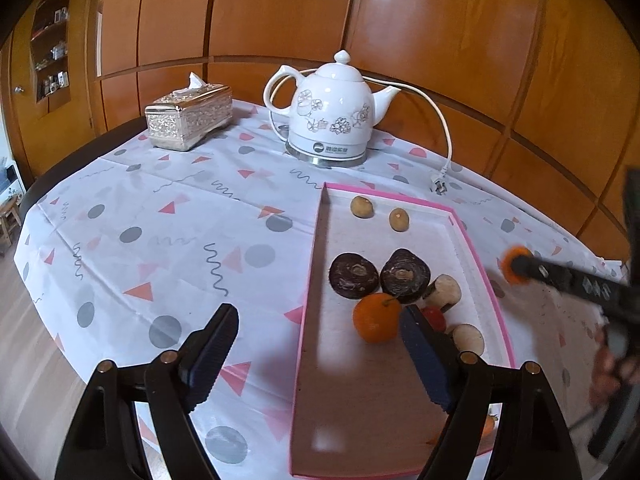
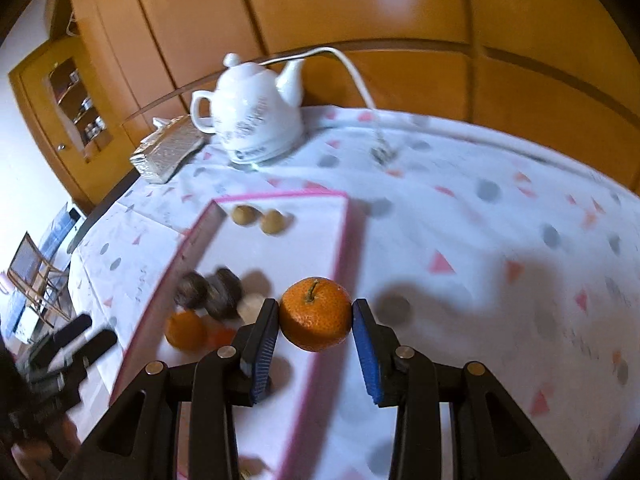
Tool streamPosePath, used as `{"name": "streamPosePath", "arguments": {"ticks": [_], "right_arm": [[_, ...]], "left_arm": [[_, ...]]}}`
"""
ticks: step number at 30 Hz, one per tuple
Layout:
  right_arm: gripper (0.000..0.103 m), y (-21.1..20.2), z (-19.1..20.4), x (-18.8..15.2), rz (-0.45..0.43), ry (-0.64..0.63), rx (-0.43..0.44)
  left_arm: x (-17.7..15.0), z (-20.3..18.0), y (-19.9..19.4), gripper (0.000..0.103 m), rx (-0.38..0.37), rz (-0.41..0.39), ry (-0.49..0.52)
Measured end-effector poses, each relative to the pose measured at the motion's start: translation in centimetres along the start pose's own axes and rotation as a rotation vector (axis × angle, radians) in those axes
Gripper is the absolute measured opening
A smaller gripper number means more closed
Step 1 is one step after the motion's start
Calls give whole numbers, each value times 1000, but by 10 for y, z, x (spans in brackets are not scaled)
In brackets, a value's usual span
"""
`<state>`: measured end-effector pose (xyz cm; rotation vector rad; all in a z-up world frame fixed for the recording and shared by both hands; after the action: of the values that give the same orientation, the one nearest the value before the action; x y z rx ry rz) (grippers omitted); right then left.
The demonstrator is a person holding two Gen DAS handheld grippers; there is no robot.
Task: Organize fruits
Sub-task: 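Carry the mandarin orange into the tray and open the right tool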
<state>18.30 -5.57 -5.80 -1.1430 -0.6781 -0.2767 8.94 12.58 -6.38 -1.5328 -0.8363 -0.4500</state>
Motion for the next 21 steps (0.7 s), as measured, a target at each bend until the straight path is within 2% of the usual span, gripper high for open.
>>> {"name": "streamPosePath", "arguments": {"ticks": [6, 12, 15, 21], "right_arm": [[38, 44, 24, 18, 54, -60, -16], [39, 73, 24, 13, 114, -64, -44], [43, 70, 25, 15, 93, -54, -35], [43, 36, 22, 9, 16, -46, -73]], "left_arm": [[-2, 1, 2, 83, 5, 6, 14], [-3, 1, 4, 83, 7, 12, 14], [-3, -1, 4, 83, 8, 10, 17], [0, -8, -3, 86, 4, -6, 15]]}}
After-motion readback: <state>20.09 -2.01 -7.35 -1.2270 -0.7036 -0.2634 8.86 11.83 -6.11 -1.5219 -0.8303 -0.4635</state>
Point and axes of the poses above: each gripper's, at about its wrist camera, not at the fingertips, and y roughly the way its jaws point, z to its left, x to its top, the point moved 10 cm from there along y, roughly the way its jaws point, and after that the axes turned 1 degree about y, right-handed, at the moved point
